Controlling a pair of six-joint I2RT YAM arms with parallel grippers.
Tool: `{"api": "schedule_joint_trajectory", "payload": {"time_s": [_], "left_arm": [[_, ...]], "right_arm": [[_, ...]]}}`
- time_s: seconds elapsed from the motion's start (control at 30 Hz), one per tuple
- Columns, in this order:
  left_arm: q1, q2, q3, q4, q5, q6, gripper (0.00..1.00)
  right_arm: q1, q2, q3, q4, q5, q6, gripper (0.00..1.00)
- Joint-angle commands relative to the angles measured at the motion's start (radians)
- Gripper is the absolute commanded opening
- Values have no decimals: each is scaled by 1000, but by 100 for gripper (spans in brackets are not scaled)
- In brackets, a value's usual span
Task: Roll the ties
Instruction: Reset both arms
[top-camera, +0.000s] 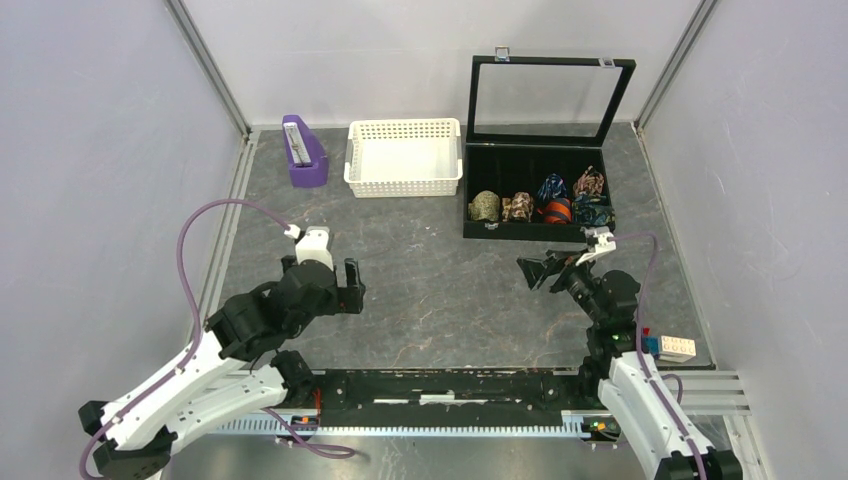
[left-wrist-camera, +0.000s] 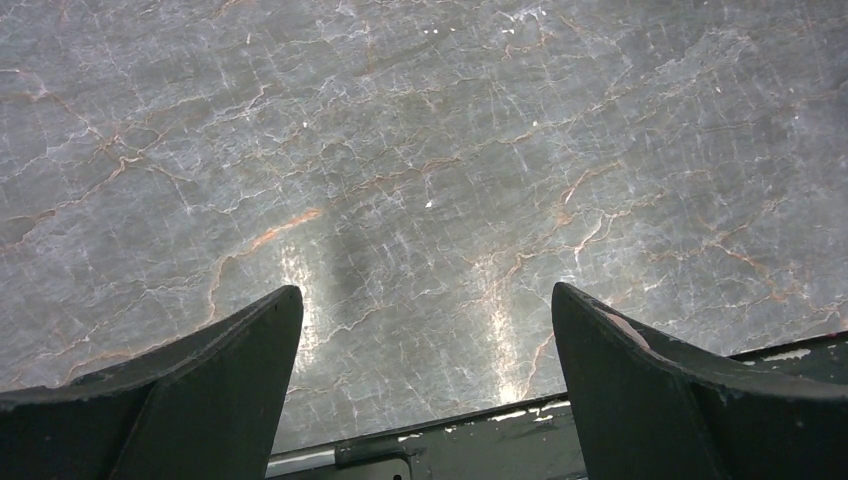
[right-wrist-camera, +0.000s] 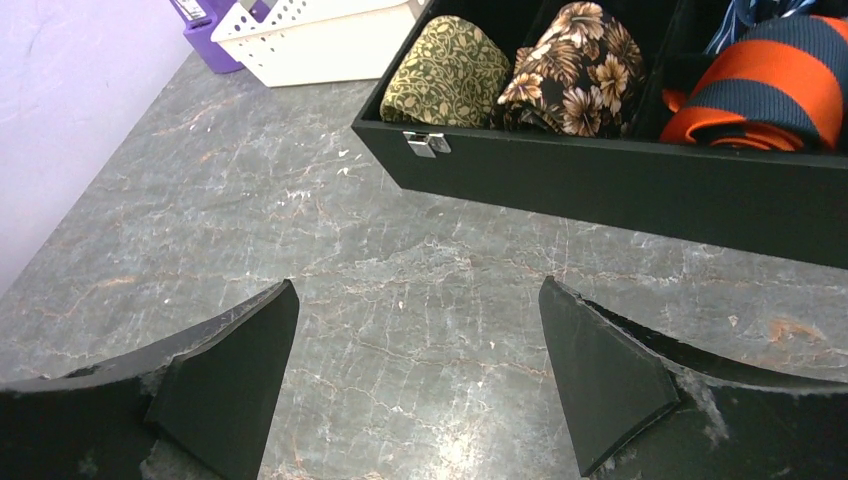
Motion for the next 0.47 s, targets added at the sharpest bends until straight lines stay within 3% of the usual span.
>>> {"api": "schedule_joint_trajectory", "payload": {"time_s": [0.0,0.23,0.43], "left_arm": [[4,9,-7,5,-40,-23,100],[4,13,-10,7,-40,-22,100],[10,13,-16,18,-34,-12,100]], "right_arm": [[4,20,-16,73,-12,10,98],[5,55,-47,166,-52,38,98],[4,41,-28,96,9,9,98]]}}
